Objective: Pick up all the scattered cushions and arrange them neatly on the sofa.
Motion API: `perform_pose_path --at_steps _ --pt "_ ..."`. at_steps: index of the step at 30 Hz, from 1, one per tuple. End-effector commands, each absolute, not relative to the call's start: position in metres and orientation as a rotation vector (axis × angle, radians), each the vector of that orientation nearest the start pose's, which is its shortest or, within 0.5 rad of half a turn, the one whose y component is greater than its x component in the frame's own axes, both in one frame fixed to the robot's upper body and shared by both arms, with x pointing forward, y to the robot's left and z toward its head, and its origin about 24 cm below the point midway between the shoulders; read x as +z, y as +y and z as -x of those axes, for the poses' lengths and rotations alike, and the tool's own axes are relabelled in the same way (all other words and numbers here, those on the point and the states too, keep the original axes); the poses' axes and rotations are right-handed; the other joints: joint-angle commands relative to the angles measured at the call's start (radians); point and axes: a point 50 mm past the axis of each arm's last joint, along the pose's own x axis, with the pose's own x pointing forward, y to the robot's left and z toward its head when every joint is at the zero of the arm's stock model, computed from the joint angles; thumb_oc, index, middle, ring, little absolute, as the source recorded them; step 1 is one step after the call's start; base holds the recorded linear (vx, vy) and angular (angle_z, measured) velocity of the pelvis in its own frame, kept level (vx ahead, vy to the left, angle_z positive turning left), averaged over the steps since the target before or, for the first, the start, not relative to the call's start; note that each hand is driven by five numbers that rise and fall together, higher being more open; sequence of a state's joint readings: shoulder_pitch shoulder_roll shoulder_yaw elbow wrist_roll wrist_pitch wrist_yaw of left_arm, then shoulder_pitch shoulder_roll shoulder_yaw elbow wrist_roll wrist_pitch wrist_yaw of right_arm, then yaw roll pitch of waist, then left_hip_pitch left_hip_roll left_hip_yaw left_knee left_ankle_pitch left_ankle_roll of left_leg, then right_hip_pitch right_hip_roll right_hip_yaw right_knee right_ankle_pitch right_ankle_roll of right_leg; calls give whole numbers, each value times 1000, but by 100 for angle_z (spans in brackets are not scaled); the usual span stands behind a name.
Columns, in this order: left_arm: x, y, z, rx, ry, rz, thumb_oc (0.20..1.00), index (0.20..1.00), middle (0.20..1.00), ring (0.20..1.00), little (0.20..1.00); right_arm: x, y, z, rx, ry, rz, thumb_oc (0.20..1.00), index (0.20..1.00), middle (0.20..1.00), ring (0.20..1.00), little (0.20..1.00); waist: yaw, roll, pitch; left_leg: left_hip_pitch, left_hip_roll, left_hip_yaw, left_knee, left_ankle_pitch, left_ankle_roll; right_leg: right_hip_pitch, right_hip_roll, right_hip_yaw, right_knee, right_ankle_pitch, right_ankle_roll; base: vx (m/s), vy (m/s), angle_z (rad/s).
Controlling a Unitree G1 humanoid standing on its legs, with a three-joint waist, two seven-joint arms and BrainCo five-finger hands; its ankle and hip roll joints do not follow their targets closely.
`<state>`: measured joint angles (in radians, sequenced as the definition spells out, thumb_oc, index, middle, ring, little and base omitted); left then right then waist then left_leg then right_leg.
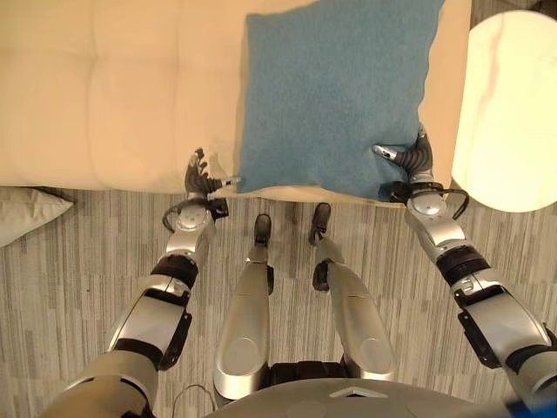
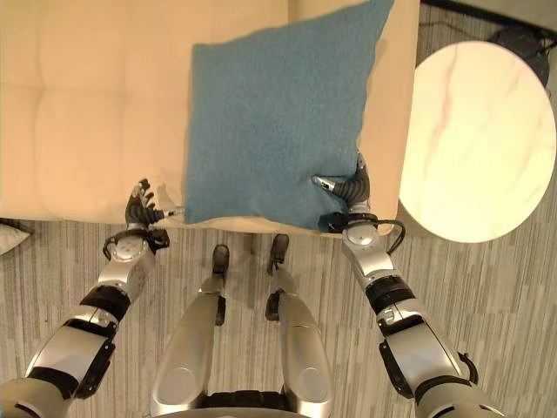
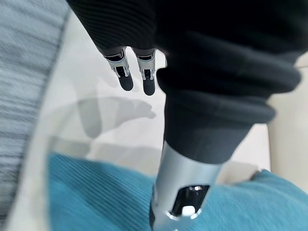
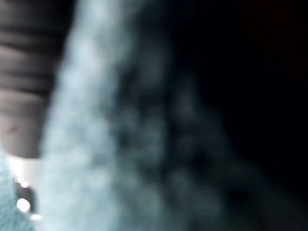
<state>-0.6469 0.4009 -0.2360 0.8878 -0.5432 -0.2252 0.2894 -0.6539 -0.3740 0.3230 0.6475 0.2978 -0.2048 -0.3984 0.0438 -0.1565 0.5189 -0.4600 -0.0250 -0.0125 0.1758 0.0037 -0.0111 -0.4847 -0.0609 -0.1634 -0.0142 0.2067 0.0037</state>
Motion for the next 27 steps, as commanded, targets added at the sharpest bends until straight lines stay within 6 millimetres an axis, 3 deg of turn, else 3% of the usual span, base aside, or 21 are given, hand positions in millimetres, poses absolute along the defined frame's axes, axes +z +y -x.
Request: perform_pose_path --at_steps 1,8,9,12,14,15,16,17,18,22,27 --pt "62 212 -355 285 -2 72 1000 1000 1000 1000 1000 110 -158 -363 -135 -226 206 1000 1000 1000 1000 1000 26 23 -77 5 -43 -38 -46 -27 22 75 -56 13 37 -94 89 0 0 0" --pt "83 170 -370 166 -57 82 1000 1000 1000 1000 1000 117 -140 -369 -102 -244 193 1000 1000 1000 1000 1000 11 23 -76 -3 -47 -42 -70 -12 20 53 -51 23 33 -88 90 -1 -1 1" --pt "88 152 -374 130 -66 130 1000 1000 1000 1000 1000 121 -128 -370 -82 -252 185 1000 1000 1000 1000 1000 8 26 -74 -6 -48 -45 -75 -7 20 49 -50 26 28 -84 90 -3 -13 3" --pt "92 132 -375 92 -69 207 1000 1000 1000 1000 1000 124 -117 -372 -71 -263 179 1000 1000 1000 1000 1000 6 28 -71 -5 -51 -51 -84 -2 21 49 -47 28 21 -83 89 -6 -16 3" --pt "95 120 -376 67 -72 249 344 344 344 344 344 129 -111 -373 -68 -278 157 1000 1000 1000 1000 1000 5 30 -69 -1 -52 -52 -89 0 20 51 -46 28 16 -82 89 0 0 0" --pt "96 116 -375 59 -78 273 200 200 200 200 200 131 -108 -373 -64 -285 146 752 752 752 752 752 6 31 -67 1 -53 -54 -92 -1 20 53 -46 29 14 -82 88 0 0 0" --pt "98 111 -374 47 -87 287 200 200 200 200 200 134 -106 -373 -63 -298 139 602 602 602 602 602 7 31 -67 4 -54 -55 -94 -1 20 55 -45 31 12 -82 88 0 0 0" --pt "101 107 -373 34 -100 300 200 200 200 200 200 136 -105 -372 -65 -310 136 300 300 300 300 300 8 33 -66 6 -54 -56 -95 -1 20 56 -46 31 11 -83 88 0 0 0" --pt "103 102 -372 16 -112 315 200 200 200 200 200 138 -104 -371 -67 -326 131 200 200 200 200 200 9 34 -65 6 -55 -57 -93 -2 20 59 -46 30 10 -84 88 0 0 0" --pt "109 107 -371 28 -146 362 200 200 200 200 200 144 -107 -370 -72 -356 120 200 200 200 200 200 13 38 -68 21 -58 -56 -97 -6 19 76 -46 31 5 -85 88 -17 -31 1" --pt "108 121 -363 67 -177 409 200 200 200 200 200 133 -117 -363 -91 -342 114 200 200 200 200 200 21 55 -84 54 -61 -53 -108 -10 22 113 -45 32 -7 -91 85 0 0 0"
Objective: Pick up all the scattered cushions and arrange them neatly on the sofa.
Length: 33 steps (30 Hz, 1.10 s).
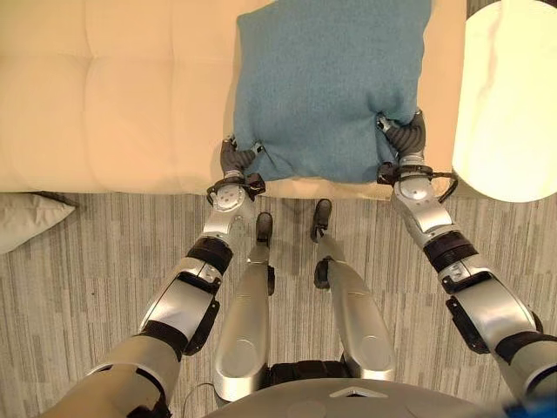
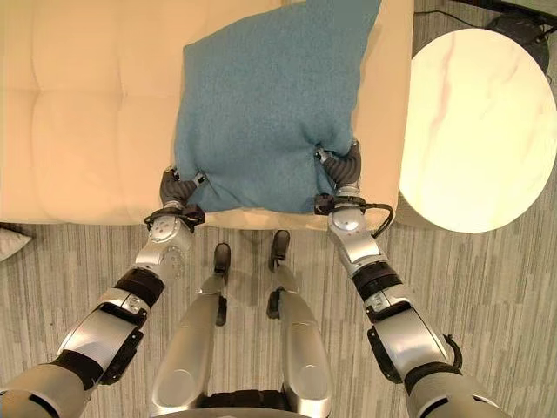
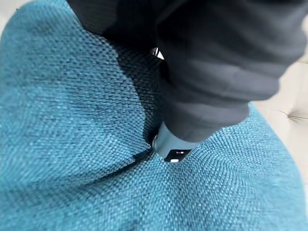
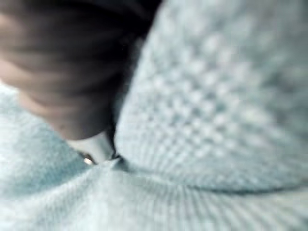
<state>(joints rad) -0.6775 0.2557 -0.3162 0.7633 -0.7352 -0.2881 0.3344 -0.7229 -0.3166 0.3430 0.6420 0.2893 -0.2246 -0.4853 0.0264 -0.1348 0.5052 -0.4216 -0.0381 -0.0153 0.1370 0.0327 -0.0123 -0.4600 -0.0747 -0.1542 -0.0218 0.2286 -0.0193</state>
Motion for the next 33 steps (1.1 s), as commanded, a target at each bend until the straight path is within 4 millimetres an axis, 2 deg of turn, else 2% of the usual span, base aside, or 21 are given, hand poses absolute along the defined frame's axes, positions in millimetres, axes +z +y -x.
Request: perform_pose_path --at_steps 1,4,9,11,15,19,22,23,25,26,28,30,31,33 --pt "105 125 -358 77 -186 418 200 200 200 200 200 127 -119 -358 -89 -335 110 200 200 200 200 200 41 40 -82 35 -50 -51 -76 -41 26 104 -29 20 -2 -118 106 18 -33 0" --pt "102 128 -350 75 -198 420 200 200 200 200 200 120 -122 -350 -85 -334 115 200 200 200 200 200 44 45 -96 58 -52 -53 -83 -44 29 127 -29 19 -5 -125 104 10 -13 1" --pt "85 126 -313 18 -214 428 200 200 200 200 200 91 -137 -313 -67 -318 159 200 200 200 200 200 47 61 -158 174 -59 -60 -106 -64 46 233 -26 -1 18 -172 100 42 -30 13" --pt "80 128 -295 -26 -218 383 200 200 200 200 200 79 -150 -296 -80 -295 193 200 200 200 200 200 41 74 -190 233 -54 -81 -116 -65 49 274 -16 -6 66 -222 89 51 -31 6" --pt "75 134 -278 -71 -223 305 200 200 200 200 200 74 -165 -279 -112 -295 214 200 200 200 200 200 24 93 -247 261 -65 -152 -121 -44 50 303 29 65 122 -285 75 39 -31 58" --pt "75 138 -268 -74 -240 304 200 200 200 200 200 78 -170 -268 -113 -330 222 200 200 200 200 200 36 92 -298 275 -67 -187 -119 -33 24 377 52 32 72 -299 64 43 -136 46" --pt "77 139 -264 -79 -246 329 200 200 200 200 200 80 -177 -258 -129 -342 206 200 200 200 200 200 34 91 -311 263 -75 -213 -84 -30 -5 426 41 -53 38 -306 55 1 -91 86" --pt "79 136 -262 -91 -252 338 200 200 200 200 200 82 -179 -255 -130 -350 205 200 200 200 200 200 32 90 -312 254 -76 -198 -63 -38 -13 445 29 -94 30 -311 53 -64 0 125" --pt "80 133 -261 -107 -255 343 200 200 200 200 200 83 -179 -254 -133 -357 201 200 200 200 200 200 23 89 -317 233 -72 -161 -42 -40 -15 451 15 -131 19 -304 54 -57 49 144" --pt "80 131 -261 -115 -259 354 200 200 200 200 200 86 -179 -254 -135 -371 191 200 200 200 200 200 15 84 -318 226 -51 -78 -26 -59 -10 458 2 -157 12 -301 58 -30 98 102" --pt "79 130 -260 -124 -253 348 200 200 200 200 200 87 -177 -255 -134 -375 182 200 200 200 200 200 13 82 -328 237 -29 -17 -36 -76 4 469 -8 -176 3 -294 64 68 146 92" --pt "75 132 -258 -117 -229 329 200 200 200 200 200 87 -175 -254 -125 -371 173 200 200 200 200 200 20 76 -341 254 -29 -4 -43 -87 15 490 -18 -187 8 -300 71 177 194 58" --pt "70 136 -254 -120 -205 310 200 200 200 200 200 85 -172 -255 -115 -360 168 200 200 200 200 200 24 74 -351 293 -39 -9 -71 -91 39 486 -34 -182 85 -323 75 171 242 2" --pt "70 139 -251 -122 -205 290 200 200 200 200 200 85 -171 -254 -115 -359 164 200 200 200 200 200 24 77 -342 327 -49 -24 -90 -91 56 465 -56 -166 200 -343 81 154 279 6"
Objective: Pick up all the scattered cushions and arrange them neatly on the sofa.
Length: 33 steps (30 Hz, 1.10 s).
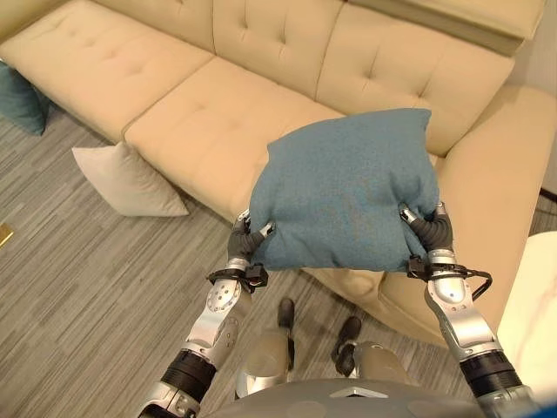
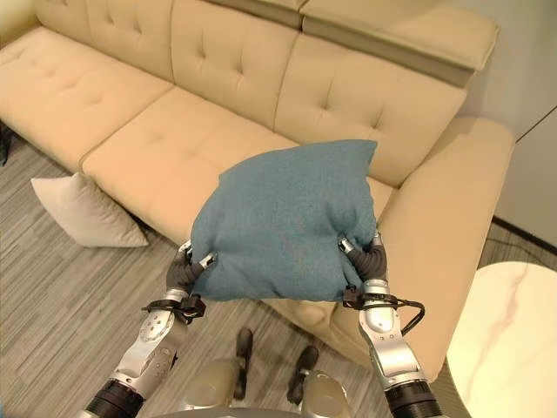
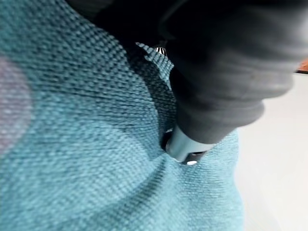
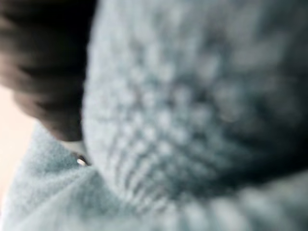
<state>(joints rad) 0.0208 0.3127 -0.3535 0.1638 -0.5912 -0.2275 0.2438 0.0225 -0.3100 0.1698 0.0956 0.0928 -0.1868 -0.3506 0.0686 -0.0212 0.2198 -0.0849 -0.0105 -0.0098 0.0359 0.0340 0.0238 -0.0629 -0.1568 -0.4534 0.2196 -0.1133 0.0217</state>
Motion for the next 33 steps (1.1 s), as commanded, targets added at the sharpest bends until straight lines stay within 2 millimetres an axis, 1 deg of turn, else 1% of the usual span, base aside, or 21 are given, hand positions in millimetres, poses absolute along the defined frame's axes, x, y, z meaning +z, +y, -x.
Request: perform_pose_path --at_steps 1,2,3,5,6,8,12,15,16,17,18,20,21,22,23,24,27,28,30,32,33 --pt "72 140 -251 -125 -211 275 200 200 200 200 200 86 -169 -255 -115 -365 156 200 200 200 200 200 -21 -32 -47 3 -79 -39 6 -92 27 45 12 142 27 -2 41 106 268 30" --pt "74 141 -252 -115 -226 259 200 200 200 200 200 86 -167 -254 -117 -362 137 200 200 200 200 200 -35 -26 -35 33 -78 -66 -14 -89 32 -16 34 196 116 17 52 97 201 33" --pt "76 140 -252 -119 -232 258 200 200 200 200 200 86 -167 -255 -120 -364 136 200 200 200 200 200 -40 -26 -37 40 -79 -76 -27 -84 32 -38 60 230 108 17 52 120 161 24" --pt "77 139 -252 -123 -243 261 200 200 200 200 200 86 -169 -255 -130 -367 140 200 200 200 200 200 -50 -29 -38 63 -87 -94 -47 -84 31 -70 106 286 59 25 62 167 61 61" --pt "80 134 -253 -141 -253 256 200 200 200 200 200 87 -171 -254 -145 -369 144 200 200 200 200 200 -65 -39 -36 82 -105 -124 -52 -88 31 -101 148 332 -4 49 59 238 29 43" --pt "79 132 -254 -157 -255 246 200 200 200 200 200 84 -176 -254 -160 -357 155 200 200 200 200 200 -77 -55 -33 118 -128 -165 -50 -108 23 -110 167 349 -84 97 68 282 -11 46" --pt "78 130 -253 -168 -250 239 200 200 200 200 200 81 -181 -250 -176 -343 169 200 200 200 200 200 -88 -69 -43 153 -143 -192 -53 -131 24 -81 166 328 -125 116 63 221 -54 66" --pt "77 126 -252 -181 -250 253 200 200 200 200 200 76 -191 -243 -210 -320 180 200 200 200 200 200 -112 -73 -79 177 -131 -201 -11 -180 -1 -27 166 334 -164 115 47 275 -90 38" --pt "78 125 -252 -186 -250 255 200 200 200 200 200 76 -192 -242 -210 -316 180 200 200 200 200 200 -122 -79 -84 163 -128 -181 75 -199 -24 6 169 347 -185 116 41 175 -85 60" --pt "78 125 -252 -186 -250 256 200 200 200 200 200 76 -192 -242 -210 -316 181 200 200 200 200 200 -121 -78 -82 160 -128 -180 85 -205 -24 8 171 348 -188 117 41 191 -76 45" --pt "77 127 -252 -178 -242 267 200 200 200 200 200 76 -193 -242 -191 -316 187 200 200 200 200 200 -109 -85 -72 94 -115 -142 231 -189 -47 58 170 385 -205 112 25 92 -24 19" --pt "77 126 -251 -173 -240 278 200 200 200 200 200 79 -190 -246 -181 -324 179 200 200 200 200 200 -90 -94 -62 6 -104 -136 221 -211 -35 60 162 414 -200 102 24 102 6 -39" --pt "78 127 -252 -170 -242 275 200 200 200 200 200 79 -190 -247 -180 -327 178 200 200 200 200 200 -85 -94 -62 -3 -105 -150 203 -201 -35 62 165 425 -199 100 25 96 36 -69" --pt "78 127 -252 -162 -244 272 200 200 200 200 200 79 -189 -249 -177 -325 175 200 200 200 200 200 -74 -94 -61 -29 -110 -177 179 -172 -38 65 170 445 -199 96 25 154 90 -86" --pt "80 130 -254 -147 -257 264 200 200 200 200 200 78 -189 -253 -172 -315 170 200 200 200 200 200 -53 -79 -55 -75 -117 -260 126 -107 -50 78 189 494 -196 82 25 156 114 -91" --pt "80 131 -253 -141 -257 269 200 200 200 200 200 77 -189 -253 -167 -309 173 200 200 200 200 200 -48 -74 -55 -79 -121 -279 118 -97 -51 82 191 510 -194 78 26 126 99 -124" --pt "76 132 -250 -138 -246 275 200 200 200 200 200 77 -188 -252 -159 -307 178 200 200 200 200 200 -45 -58 -68 -42 -109 -282 68 -91 -44 92 190 531 -194 68 28 136 173 -86" --pt "75 134 -249 -133 -242 268 200 200 200 200 200 75 -187 -251 -148 -301 185 200 200 200 200 200 -52 -49 -82 -18 -99 -267 51 -86 -36 93 175 544 -185 63 33 135 216 -65" --pt "75 137 -249 -130 -244 258 200 200 200 200 200 76 -184 -252 -133 -304 187 200 200 200 200 200 -47 -43 -83 9 -88 -221 40 -88 -27 92 161 559 -172 62 43 125 261 -80" --pt "77 144 -249 -114 -253 240 200 200 200 200 200 80 -178 -255 -113 -325 187 200 200 200 200 200 -39 -35 -83 44 -76 -140 28 -106 -1 68 144 592 -130 69 75 64 293 -122" --pt "77 148 -248 -100 -257 230 200 200 200 200 200 82 -174 -256 -101 -331 178 200 200 200 200 200 -34 -32 -84 55 -71 -102 24 -114 9 56 137 583 -116 70 86 16 215 -126"
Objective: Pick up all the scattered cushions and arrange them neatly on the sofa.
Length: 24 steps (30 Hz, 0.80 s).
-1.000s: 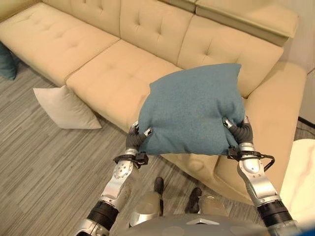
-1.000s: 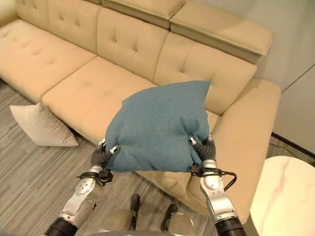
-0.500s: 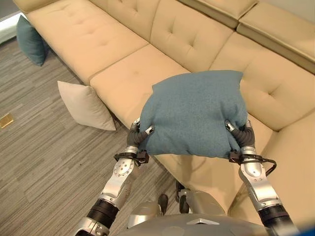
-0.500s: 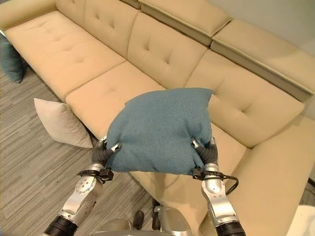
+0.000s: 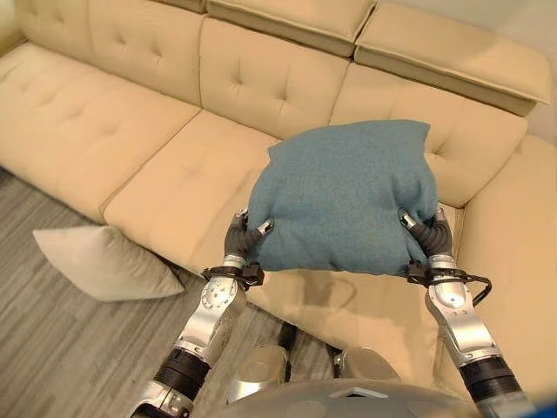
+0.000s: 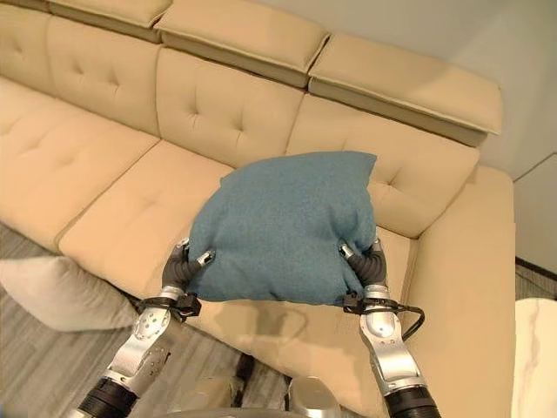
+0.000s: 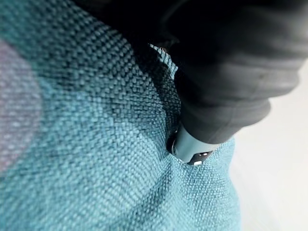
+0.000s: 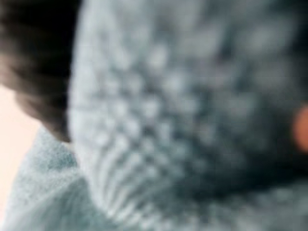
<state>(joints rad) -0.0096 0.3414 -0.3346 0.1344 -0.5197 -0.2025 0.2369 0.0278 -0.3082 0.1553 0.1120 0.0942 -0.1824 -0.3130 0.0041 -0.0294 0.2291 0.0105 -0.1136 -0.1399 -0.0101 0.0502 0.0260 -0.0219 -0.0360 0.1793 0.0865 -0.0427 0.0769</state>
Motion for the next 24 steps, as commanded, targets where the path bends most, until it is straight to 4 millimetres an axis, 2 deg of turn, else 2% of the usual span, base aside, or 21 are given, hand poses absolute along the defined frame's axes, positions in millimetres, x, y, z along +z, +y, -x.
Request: perform_pose_path --at_steps 1,2,6,10,15,19,21,22,23,24 --pt "77 151 -248 -89 -259 226 200 200 200 200 200 82 -172 -257 -94 -335 178 200 200 200 200 200 39 -21 -91 -35 38 52 67 -134 9 4 6 -79 26 4 36 -3 104 -115" --pt "77 151 -248 -89 -259 226 200 200 200 200 200 83 -172 -257 -94 -335 178 200 200 200 200 200 42 -21 -89 -32 39 55 66 -135 9 5 6 -76 28 2 36 -11 45 -117" --pt "77 160 -247 -54 -266 209 200 200 200 200 200 80 -166 -259 -68 -325 186 200 200 200 200 200 68 -9 -77 -1 62 125 33 -145 10 -40 -71 -339 47 17 51 -25 20 -90" --pt "74 158 -248 -58 -249 199 200 200 200 200 200 75 -176 -258 -97 -301 220 200 200 200 200 200 48 -12 -94 30 53 127 -2 -146 10 -12 -58 -324 -25 35 40 98 -32 -35" --pt "77 150 -257 -73 -258 157 200 200 200 200 200 77 -187 -265 -143 -303 324 200 200 200 200 200 30 3 -124 46 57 117 -77 -122 -5 40 -38 -322 -164 67 35 108 -69 10" --pt "81 143 -268 -81 -270 127 200 200 200 200 200 84 -186 -277 -160 -331 352 200 200 200 200 200 21 16 -115 -6 61 112 -77 -107 -15 0 -32 -317 -174 67 36 -92 -45 20" --pt "105 130 -288 -97 -369 96 200 200 200 200 200 115 -177 -299 -150 -452 412 200 200 200 200 200 13 26 -93 -138 65 95 -77 -73 -26 -123 -27 -300 -174 78 35 -307 -76 19" --pt "106 130 -289 -96 -371 97 200 200 200 200 200 116 -177 -299 -150 -454 412 200 200 200 200 200 12 27 -95 -142 65 94 -77 -72 -26 -128 -27 -301 -174 79 35 -132 -55 21" --pt "117 128 -294 -97 -414 88 200 200 200 200 200 126 -173 -305 -144 -494 429 200 200 200 200 200 11 27 -87 -171 64 91 -77 -63 -28 -158 -25 -297 -174 88 34 -165 -73 15" --pt "146 123 -305 -92 -531 69 200 200 200 200 200 154 -165 -317 -136 -596 462 200 200 200 200 200 14 21 -77 -253 58 79 -77 -38 -32 -234 -17 -287 -174 110 31 -164 -73 2"
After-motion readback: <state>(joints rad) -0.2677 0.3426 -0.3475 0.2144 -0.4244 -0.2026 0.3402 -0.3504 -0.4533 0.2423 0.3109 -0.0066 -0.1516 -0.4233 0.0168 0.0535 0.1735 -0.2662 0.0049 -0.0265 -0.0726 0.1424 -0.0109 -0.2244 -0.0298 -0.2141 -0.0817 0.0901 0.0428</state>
